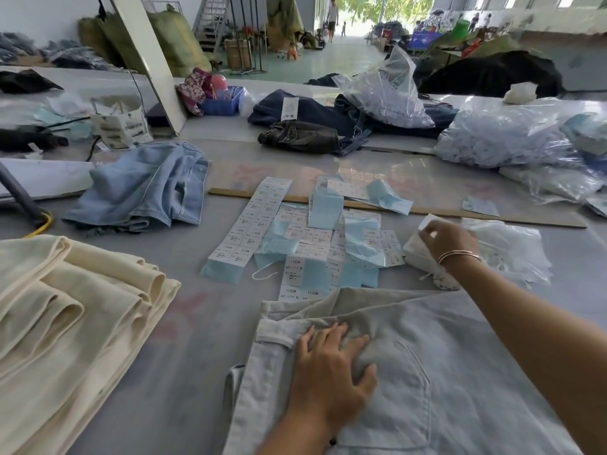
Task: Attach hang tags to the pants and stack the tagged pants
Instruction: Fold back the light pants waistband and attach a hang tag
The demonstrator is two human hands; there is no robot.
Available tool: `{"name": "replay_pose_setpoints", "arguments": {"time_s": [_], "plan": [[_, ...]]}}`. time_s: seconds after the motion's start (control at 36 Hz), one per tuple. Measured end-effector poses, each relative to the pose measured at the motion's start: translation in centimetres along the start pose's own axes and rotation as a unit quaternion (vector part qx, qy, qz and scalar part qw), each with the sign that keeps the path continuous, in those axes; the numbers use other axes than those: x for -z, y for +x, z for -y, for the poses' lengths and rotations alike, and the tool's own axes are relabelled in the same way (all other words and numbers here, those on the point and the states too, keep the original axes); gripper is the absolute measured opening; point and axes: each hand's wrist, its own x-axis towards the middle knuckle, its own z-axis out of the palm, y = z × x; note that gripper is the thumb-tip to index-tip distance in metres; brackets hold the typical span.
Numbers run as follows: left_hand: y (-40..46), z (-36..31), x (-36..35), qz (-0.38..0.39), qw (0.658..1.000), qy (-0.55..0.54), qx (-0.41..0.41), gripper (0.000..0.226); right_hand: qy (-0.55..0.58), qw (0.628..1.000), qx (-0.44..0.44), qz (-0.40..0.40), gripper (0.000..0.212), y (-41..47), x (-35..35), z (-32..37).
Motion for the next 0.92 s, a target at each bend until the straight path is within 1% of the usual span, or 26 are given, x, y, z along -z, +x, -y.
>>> {"name": "replay_pose_setpoints", "arguments": {"time_s": [0.06, 0.08, 0.11, 0.14, 0.17, 0.19, 0.22, 0.28, 0.31, 0.33, 0.36, 0.39, 0.42, 0.47, 0.5, 0.56, 0.58, 0.61, 0.67, 0.72, 0.81, 0.86, 0.92], "plan": [[0.6, 0.1, 0.2, 0.013, 0.998, -0.05, 0.02, 0.045, 0.132, 0.986, -0.019, -0.096, 0.024, -0.6, 1.4, 1.2], [1.1, 0.3, 0.3, 0.03, 0.993, -0.105, 0.04, 0.045, 0.174, 0.976, 0.007, -0.134, 0.022, -1.4, 2.1, 2.2], [1.6, 0.4, 0.7, 0.041, 0.977, -0.199, 0.071, 0.044, 0.195, 0.966, 0.058, -0.161, 0.018, -2.5, 2.7, 3.3], [1.9, 0.3, 1.4, 0.044, 0.934, -0.331, 0.126, 0.046, 0.199, 0.955, 0.127, -0.177, 0.012, -4.0, 3.1, 4.4], [2.1, 0.2, 2.2, 0.039, 0.867, -0.461, 0.186, 0.053, 0.192, 0.945, 0.198, -0.178, 0.008, -5.7, 3.4, 5.6], [2.6, 0.2, 2.8, 0.033, 0.801, -0.549, 0.237, 0.06, 0.177, 0.934, 0.261, -0.166, 0.008, -7.7, 3.4, 6.7], [3.2, 0.4, 3.2, 0.027, 0.754, -0.6, 0.268, 0.067, 0.156, 0.922, 0.321, -0.149, 0.008, -9.7, 3.4, 7.6], [4.4, 1.0, 3.8, 0.025, 0.701, -0.647, 0.3, 0.07, 0.108, 0.882, 0.439, -0.132, 0.016, -13.6, 3.2, 8.8], [4.8, 1.2, 4.0, 0.021, 0.684, -0.659, 0.312, 0.065, 0.091, 0.857, 0.493, -0.122, 0.02, -15.1, 2.9, 9.0], [5.3, 1.5, 4.0, 0.011, 0.674, -0.663, 0.326, 0.053, 0.08, 0.837, 0.532, -0.102, 0.022, -16.2, 2.6, 9.1], [5.7, 1.7, 4.0, -0.004, 0.678, -0.651, 0.342, 0.039, 0.072, 0.827, 0.552, -0.077, 0.022, -17.0, 2.2, 9.0], [6.0, 2.1, 3.8, -0.017, 0.69, -0.628, 0.358, 0.027, 0.069, 0.826, 0.557, -0.055, 0.022, -17.3, 1.9, 8.8], [6.2, 2.5, 3.4, -0.025, 0.708, -0.6, 0.37, 0.02, 0.074, 0.83, 0.552, -0.034, 0.023, -17.3, 1.7, 8.6], [6.7, 2.9, 2.8, -0.036, 0.744, -0.557, 0.369, 0.021, 0.131, 0.849, 0.512, 0.012, 0.027, -16.4, 1.3, 8.3], [6.9, 3.1, 2.5, -0.038, 0.77, -0.528, 0.356, 0.024, 0.18, 0.866, 0.465, 0.025, 0.027, -15.7, 1.2, 8.3], [6.7, 3.0, 2.3, -0.026, 0.841, -0.439, 0.314, 0.028, 0.268, 0.904, 0.331, 0.031, 0.02, -13.7, 0.9, 8.5], [6.5, 2.8, 2.2, -0.018, 0.874, -0.392, 0.285, 0.029, 0.28, 0.92, 0.271, 0.033, 0.016, -12.4, 0.5, 8.6], [6.2, 2.5, 1.9, -0.014, 0.901, -0.352, 0.252, 0.027, 0.261, 0.937, 0.229, 0.045, 0.015, -11.1, -0.1, 8.6], [5.2, 2.0, 1.5, -0.03, 0.939, -0.291, 0.183, 0.023, 0.182, 0.957, 0.197, 0.107, 0.019, -9.0, -1.5, 8.7], [4.4, 1.9, 1.0, -0.057, 0.959, -0.247, 0.128, 0.023, 0.113, 0.953, 0.219, 0.176, 0.024, -7.9, -3.1, 8.8], [4.3, 2.1, 0.5, -0.082, 0.962, -0.228, 0.125, 0.022, 0.046, 0.933, 0.246, 0.258, 0.03, -7.3, -4.7, 9.7], [4.4, 2.0, 0.4, -0.101, 0.965, -0.208, 0.127, 0.016, 0.013, 0.927, 0.245, 0.285, 0.033, -7.0, -5.2, 10.2], [4.5, 1.8, 0.2, -0.115, 0.966, -0.193, 0.131, 0.013, -0.016, 0.926, 0.243, 0.288, 0.036, -7.0, -5.4, 10.3]]}}
